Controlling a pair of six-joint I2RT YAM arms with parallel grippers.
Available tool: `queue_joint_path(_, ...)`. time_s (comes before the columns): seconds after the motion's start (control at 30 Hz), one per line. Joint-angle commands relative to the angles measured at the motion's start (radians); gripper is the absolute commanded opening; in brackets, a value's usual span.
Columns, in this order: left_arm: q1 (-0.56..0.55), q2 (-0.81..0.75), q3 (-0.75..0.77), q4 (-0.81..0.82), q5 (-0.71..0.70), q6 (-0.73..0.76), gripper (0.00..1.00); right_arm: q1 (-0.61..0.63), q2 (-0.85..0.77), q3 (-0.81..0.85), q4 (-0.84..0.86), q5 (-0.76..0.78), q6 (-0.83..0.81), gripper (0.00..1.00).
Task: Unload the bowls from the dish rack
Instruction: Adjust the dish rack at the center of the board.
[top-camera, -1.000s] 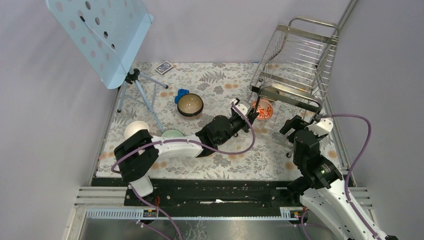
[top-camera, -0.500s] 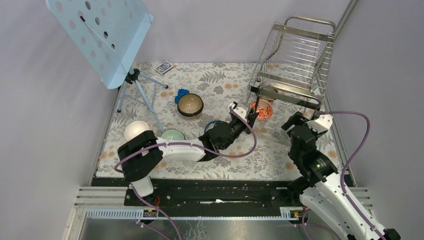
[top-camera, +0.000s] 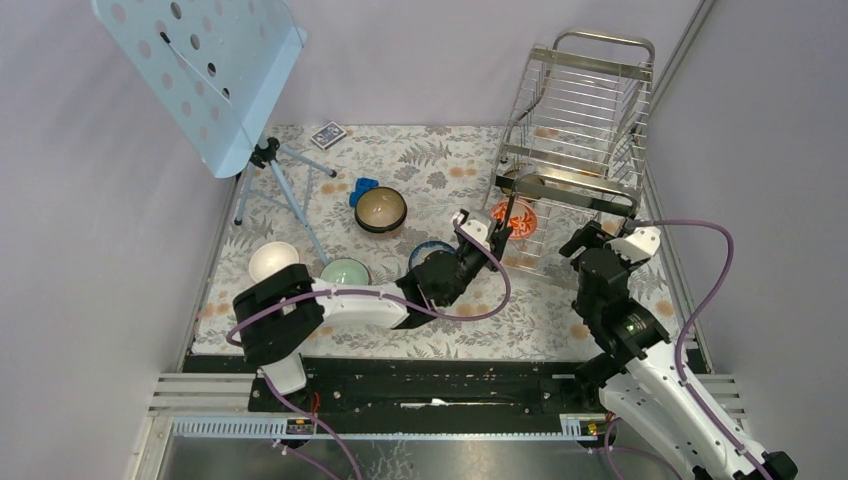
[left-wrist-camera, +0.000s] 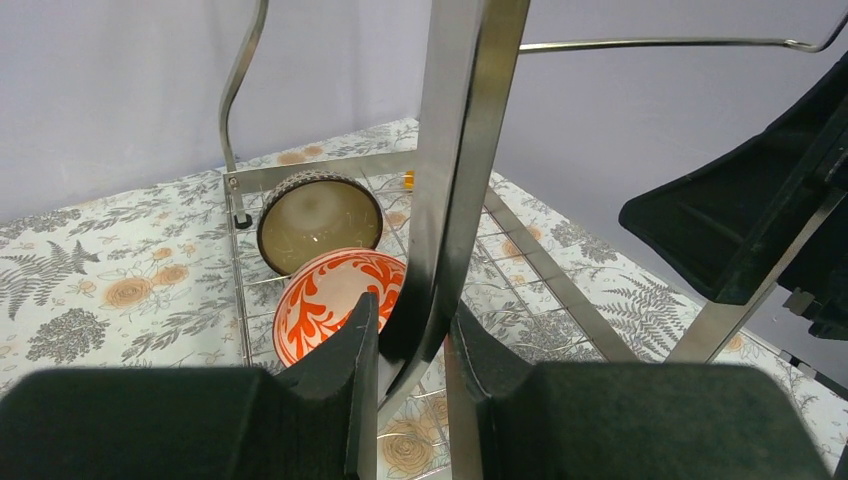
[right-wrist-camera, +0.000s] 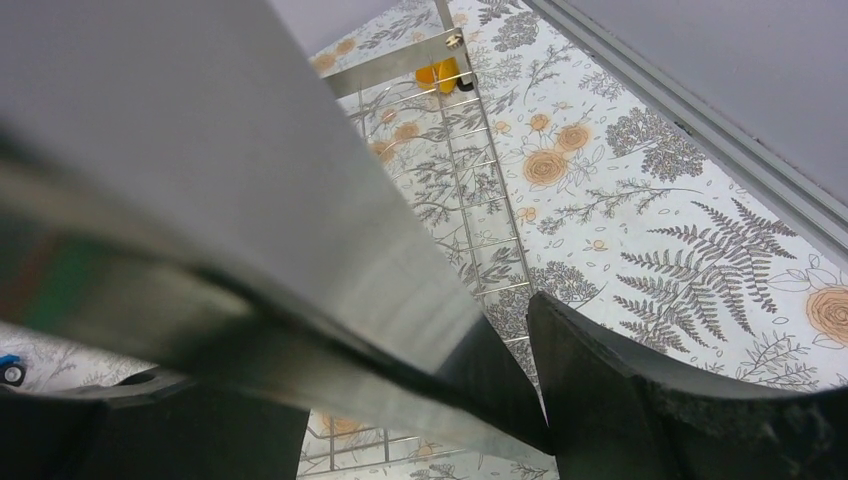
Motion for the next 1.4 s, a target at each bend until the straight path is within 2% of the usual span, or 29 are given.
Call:
queue_joint_path(0.0, -0.135, 0.003, 0.020, 0.009, 0.137, -0.172, 0.00, -0.019, 0.061, -0.027, 0.026, -0.104, -0.013, 0.82)
queue_joint_path(0.23, -0.163, 0.038, 0.062, -0.016, 0.113, -0.184, 0.00, -0.032, 0.022, -0.010, -0.062, -0.097, 0.042, 0.90)
queue_joint_path(0.53, -0.192, 0.108, 0.153, -0.052, 0.138, -0.199, 0.00, -0.056, -0.001, -0.003, -0.133, -0.036, 0.059, 0.90)
queue_joint_path(0.93, -0.231, 0.109, 0.143, -0.047, 0.065, -0.198, 0.00, -0.189, 0.142, 0.000, 0.035, -0.233, 0.007, 0.87)
queue_joint_path(1.13, -0.235, 0.131, 0.156, -0.044, 0.096, -0.184, 0.00, -0.194, 0.086, 0.021, -0.020, -0.273, 0.002, 0.89)
queue_joint_path(1.37, -0.240, 0.202, 0.247, -0.078, 0.118, -0.200, 0.00, -0.194, 0.034, 0.088, -0.153, -0.318, 0.005, 0.92)
